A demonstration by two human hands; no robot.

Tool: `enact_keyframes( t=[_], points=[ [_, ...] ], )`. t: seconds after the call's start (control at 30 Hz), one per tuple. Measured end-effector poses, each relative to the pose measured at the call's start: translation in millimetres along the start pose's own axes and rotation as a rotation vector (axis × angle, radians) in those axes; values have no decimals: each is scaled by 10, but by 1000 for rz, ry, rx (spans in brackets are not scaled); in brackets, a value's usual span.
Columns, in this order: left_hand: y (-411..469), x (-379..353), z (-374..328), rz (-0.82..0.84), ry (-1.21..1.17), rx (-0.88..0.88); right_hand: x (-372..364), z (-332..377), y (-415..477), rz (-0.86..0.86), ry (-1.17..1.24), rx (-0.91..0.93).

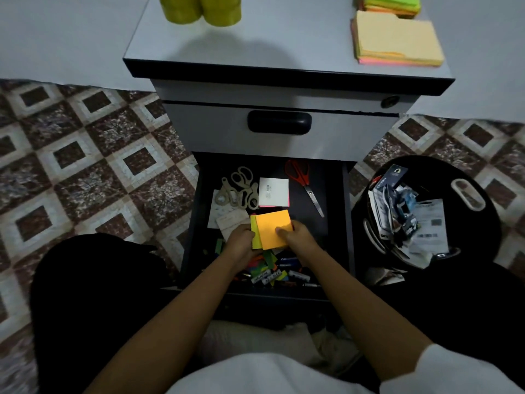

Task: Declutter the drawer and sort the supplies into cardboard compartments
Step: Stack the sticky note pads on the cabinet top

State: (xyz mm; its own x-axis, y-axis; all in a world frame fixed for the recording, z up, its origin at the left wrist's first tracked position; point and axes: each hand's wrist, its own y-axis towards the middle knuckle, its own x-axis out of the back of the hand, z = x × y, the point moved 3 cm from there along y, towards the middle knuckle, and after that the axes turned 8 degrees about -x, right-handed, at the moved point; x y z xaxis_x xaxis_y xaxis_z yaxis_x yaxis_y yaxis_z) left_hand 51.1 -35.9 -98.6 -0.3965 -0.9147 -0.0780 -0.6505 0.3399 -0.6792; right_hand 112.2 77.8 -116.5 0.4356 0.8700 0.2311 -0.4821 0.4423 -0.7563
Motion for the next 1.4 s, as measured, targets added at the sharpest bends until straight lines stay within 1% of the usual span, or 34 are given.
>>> enact_keyframes(
  t=[0.07, 0.17, 0.23, 0.33, 0.4, 0.5, 0.6, 0.67, 0.83, 0.9, 0.97, 1.03, 1.1, 1.27, 1.4],
  points=[
    [-47, -60, -3, 20, -15, -6, -28, -20, 19, -7, -9, 14],
    [-10, -99, 55, 19, 77, 17, 21, -31, 65, -55, -106, 36],
    [89, -107, 126, -5, 200, 19, 84, -30, 128, -113, -231, 57],
    [226, -127, 209, -19, 362, 20, 154, -35, 210, -197, -510, 70],
    [98, -170, 107, -3, 392, 16, 162, -52, 226, -245, -645, 50],
    [76, -218, 69, 8, 368, 6, 117, -34, 238, -246, -710, 75],
    [280, -182, 227, -43, 382, 12, 112, 6, 285, -219, -645, 32],
    [360, -168, 320, -42, 319, 45, 122, 25, 300, -191, -584, 0],
    [49, -211, 5, -11, 113, 42, 88, 131, 274, -131, -445, 44],
    [57, -193, -49, 15, 92, 4, 126, 244, 260, -131, -356, 88],
    [110, -137, -82, -4, 113, -16, 197, 393, 263, -144, -225, 123],
    [188, -44, -111, -47, 132, -17, 245, 526, 310, -155, -75, 123],
    [226, 39, -157, -60, 123, 0, 256, 626, 375, -176, 4, 95],
    [279, 233, -153, -49, 108, 46, 161, 710, 533, -250, 19, 5],
    [270, 318, -146, -66, 97, 50, 58, 693, 622, -338, -201, -42]
  ],
)
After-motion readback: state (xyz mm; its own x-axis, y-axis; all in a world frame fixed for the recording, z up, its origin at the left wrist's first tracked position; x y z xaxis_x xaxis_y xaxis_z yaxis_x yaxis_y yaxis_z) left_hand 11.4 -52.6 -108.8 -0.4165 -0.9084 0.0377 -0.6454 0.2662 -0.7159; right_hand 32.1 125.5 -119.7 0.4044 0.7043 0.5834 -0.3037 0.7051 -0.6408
